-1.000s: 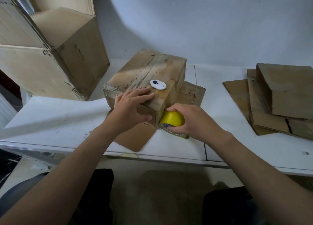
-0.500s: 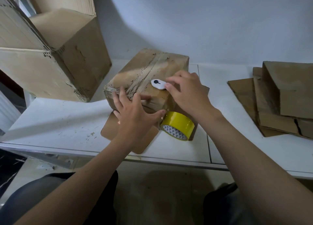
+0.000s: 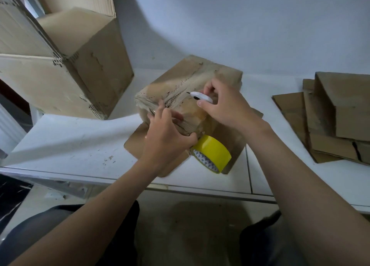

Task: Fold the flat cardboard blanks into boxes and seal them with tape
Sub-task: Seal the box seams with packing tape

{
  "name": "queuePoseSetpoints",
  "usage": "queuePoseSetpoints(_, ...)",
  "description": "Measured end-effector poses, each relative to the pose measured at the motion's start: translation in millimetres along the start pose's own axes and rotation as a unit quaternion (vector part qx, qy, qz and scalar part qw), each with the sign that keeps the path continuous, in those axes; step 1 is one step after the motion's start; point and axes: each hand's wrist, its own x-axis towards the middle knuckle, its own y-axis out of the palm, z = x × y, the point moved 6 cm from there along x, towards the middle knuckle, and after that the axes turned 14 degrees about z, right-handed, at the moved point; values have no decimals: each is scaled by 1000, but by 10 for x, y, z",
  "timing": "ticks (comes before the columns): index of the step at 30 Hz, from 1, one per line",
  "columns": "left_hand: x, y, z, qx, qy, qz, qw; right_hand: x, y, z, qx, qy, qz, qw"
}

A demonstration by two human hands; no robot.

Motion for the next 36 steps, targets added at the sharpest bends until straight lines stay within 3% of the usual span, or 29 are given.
queuePoseSetpoints(4, 106, -13, -50, 13, 51, 61, 997, -191, -35, -56, -65, -2, 30, 997)
queuePoseSetpoints(12, 173, -68, -106, 41, 94, 157, 982, -436, -117, -4, -197, -24, -12, 980)
queuePoseSetpoints(16, 276, -106, -74, 4, 100, 191, 976, -463, -125, -28, -186, -23, -30, 982)
queuePoseSetpoints(22, 379, -254, 49, 48, 73, 176, 980, -436, -66, -101, -99, -23, -27, 994)
queuePoseSetpoints(25, 379, -378, 131, 7, 82, 165, 983, -432, 23, -63, -76, -36, -5, 996)
queuePoseSetpoints(31, 314, -338, 287, -144, 66, 198, 967, -398, 130, 126, -155, -56, -23, 986)
queuePoseSetpoints(36, 197, -305, 295, -138, -2, 184, 973, -385, 133, 178, -165, -50, -33, 984)
